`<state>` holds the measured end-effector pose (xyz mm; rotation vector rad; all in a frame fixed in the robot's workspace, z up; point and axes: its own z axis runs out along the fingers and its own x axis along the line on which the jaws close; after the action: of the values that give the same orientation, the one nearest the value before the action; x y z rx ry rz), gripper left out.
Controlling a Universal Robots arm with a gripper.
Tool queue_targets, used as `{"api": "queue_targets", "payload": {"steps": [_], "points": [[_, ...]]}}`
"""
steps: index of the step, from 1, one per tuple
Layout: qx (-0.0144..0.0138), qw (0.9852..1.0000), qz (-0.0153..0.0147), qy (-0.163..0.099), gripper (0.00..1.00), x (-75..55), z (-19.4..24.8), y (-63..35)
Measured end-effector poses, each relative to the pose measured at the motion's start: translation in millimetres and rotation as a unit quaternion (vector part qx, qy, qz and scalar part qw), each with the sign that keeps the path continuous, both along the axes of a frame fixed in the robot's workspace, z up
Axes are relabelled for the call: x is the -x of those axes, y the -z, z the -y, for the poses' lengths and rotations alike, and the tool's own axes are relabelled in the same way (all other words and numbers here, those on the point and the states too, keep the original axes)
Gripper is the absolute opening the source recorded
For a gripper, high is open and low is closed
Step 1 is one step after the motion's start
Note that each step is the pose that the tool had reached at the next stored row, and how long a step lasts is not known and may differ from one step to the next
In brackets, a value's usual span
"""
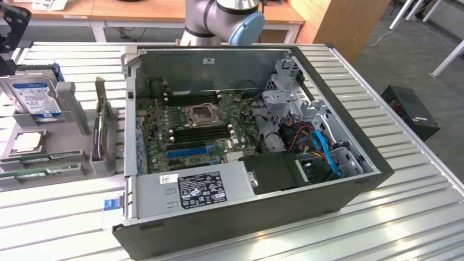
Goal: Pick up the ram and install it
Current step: 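Pick up the ram and move it above insertion slot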
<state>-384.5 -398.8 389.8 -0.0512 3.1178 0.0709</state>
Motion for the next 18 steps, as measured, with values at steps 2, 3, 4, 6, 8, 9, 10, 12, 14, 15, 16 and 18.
{"api": "queue_targets", "payload": {"steps": [2, 3, 4, 6, 8, 9, 10, 12, 14, 15, 16, 18], "points": [[0.0000, 1.0000, 0.0000, -0.009, 0.11, 0.0, 0.0, 0.0], [0.0000, 0.9999, 0.0000, -0.014, 0.11, 0.0, 0.0, 0.0], [0.0000, 0.9998, 0.0000, -0.018, 0.11, 0.0, 0.0, 0.0], [0.0000, 0.9996, 0.0000, -0.027, 0.11, 0.0, 0.0, 0.0], [0.0000, 0.9994, 0.0000, -0.035, 0.11, 0.0, 0.0, 0.0], [0.0000, 0.9992, 0.0000, -0.039, 0.11, 0.0, 0.0, 0.0], [0.0000, 0.9990, 0.0000, -0.044, 0.11, 0.0, 0.0, 0.0], [0.0000, 0.9986, 0.0000, -0.052, 0.11, 0.0, 0.0, 0.0], [0.0000, 0.9982, 0.0000, -0.061, 0.11, 0.0, 0.0, 0.0], [0.0000, 0.9979, 0.0000, -0.065, 0.11, 0.0, 0.0, 0.0], [0.0000, 0.9976, 0.0000, -0.070, 0.11, 0.0, 0.0, 0.0], [0.0000, 0.9969, 0.0000, -0.079, 0.11, 0.0, 0.0, 0.0]]}}
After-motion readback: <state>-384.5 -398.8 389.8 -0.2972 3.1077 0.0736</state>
